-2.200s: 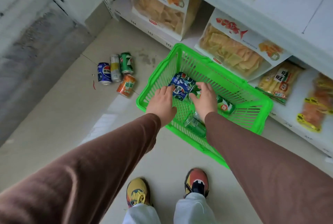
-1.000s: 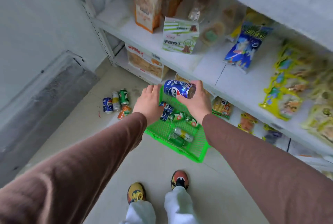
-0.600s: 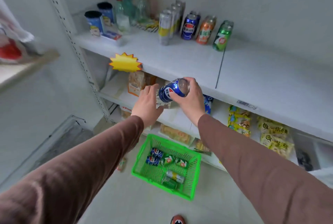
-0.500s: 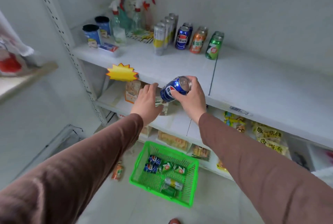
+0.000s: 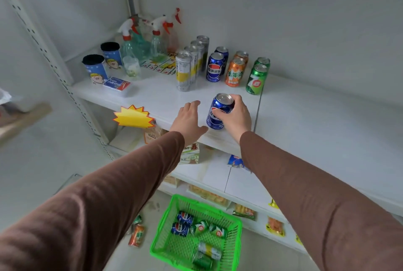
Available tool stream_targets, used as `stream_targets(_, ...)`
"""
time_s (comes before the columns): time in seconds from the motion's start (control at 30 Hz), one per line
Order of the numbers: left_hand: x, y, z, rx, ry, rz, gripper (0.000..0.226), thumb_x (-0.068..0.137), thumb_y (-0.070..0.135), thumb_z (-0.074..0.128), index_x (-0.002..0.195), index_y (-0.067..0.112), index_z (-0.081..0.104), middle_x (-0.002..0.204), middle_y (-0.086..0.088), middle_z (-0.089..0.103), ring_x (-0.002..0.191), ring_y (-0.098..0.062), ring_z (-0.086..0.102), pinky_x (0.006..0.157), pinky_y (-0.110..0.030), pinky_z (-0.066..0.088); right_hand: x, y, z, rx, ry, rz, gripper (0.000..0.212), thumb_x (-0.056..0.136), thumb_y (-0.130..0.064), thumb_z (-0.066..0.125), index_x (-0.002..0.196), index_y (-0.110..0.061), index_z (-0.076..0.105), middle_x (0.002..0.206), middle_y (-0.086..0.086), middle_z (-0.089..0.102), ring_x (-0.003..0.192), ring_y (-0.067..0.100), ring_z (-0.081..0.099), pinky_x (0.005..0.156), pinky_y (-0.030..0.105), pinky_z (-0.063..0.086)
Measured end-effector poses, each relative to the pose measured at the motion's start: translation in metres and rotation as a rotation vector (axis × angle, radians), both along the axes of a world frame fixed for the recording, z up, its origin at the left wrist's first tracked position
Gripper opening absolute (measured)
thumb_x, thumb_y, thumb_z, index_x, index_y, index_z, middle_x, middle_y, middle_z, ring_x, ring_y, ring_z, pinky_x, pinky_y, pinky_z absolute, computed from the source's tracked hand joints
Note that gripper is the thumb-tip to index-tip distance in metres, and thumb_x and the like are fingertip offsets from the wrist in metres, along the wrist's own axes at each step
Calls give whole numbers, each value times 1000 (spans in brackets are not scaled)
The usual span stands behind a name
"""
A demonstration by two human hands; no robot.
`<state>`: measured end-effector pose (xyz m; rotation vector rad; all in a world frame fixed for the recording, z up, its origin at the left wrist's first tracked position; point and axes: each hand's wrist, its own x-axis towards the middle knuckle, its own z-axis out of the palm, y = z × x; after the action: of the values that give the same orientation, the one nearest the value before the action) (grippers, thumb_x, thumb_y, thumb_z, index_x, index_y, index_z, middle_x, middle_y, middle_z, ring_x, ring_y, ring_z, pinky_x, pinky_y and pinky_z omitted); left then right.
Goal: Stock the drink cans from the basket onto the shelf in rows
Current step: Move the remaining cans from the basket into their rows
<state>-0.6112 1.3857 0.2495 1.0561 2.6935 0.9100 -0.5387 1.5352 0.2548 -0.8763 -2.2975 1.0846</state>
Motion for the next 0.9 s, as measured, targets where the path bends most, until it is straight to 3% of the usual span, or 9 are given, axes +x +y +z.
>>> stream_targets(0.2, -43, 23, -7, -32, -50, 29, 86, 81, 29, 74, 150, 16, 24, 151, -7, 33, 136, -25, 35, 112, -39, 35, -58, 20, -10, -80, 87, 61, 67, 80, -31, 81, 137, -32, 45, 137, -7, 56, 123, 17, 55, 102, 35, 47)
stream_targets(0.57, -110, 55, -17, -37, -122, -4, 84, 82, 30, 73, 149, 19, 25, 151, -6, 34, 136, -24, 36, 110, -38, 38, -143, 36, -38, -295, 202, -54, 85, 83, -8, 76, 152, -29, 31, 145, -5, 55, 127, 12, 56, 107, 32, 44)
stream_targets(0.73, -128, 63, -23, -13, -125, -27, 80, 82, 29, 72, 147, 16, 28, 148, -9, 37, 134, -25, 38, 109, -36, 36, -168, 40, -46, -309, 175, -148, 63, 85, -9, 75, 136, -20, 39, 140, 4, 59, 126, 23, 60, 106, 40, 48)
stream_targets(0.9, -140, 66, -23, -15, -107, -52, 79, 82, 29, 72, 146, 16, 29, 147, -10, 38, 131, -26, 40, 107, -36, 38, -182, 46, -46, -277, 157, -160, 55, 88, -8, 73, 134, -16, 44, 138, 6, 60, 125, 23, 60, 108, 41, 47)
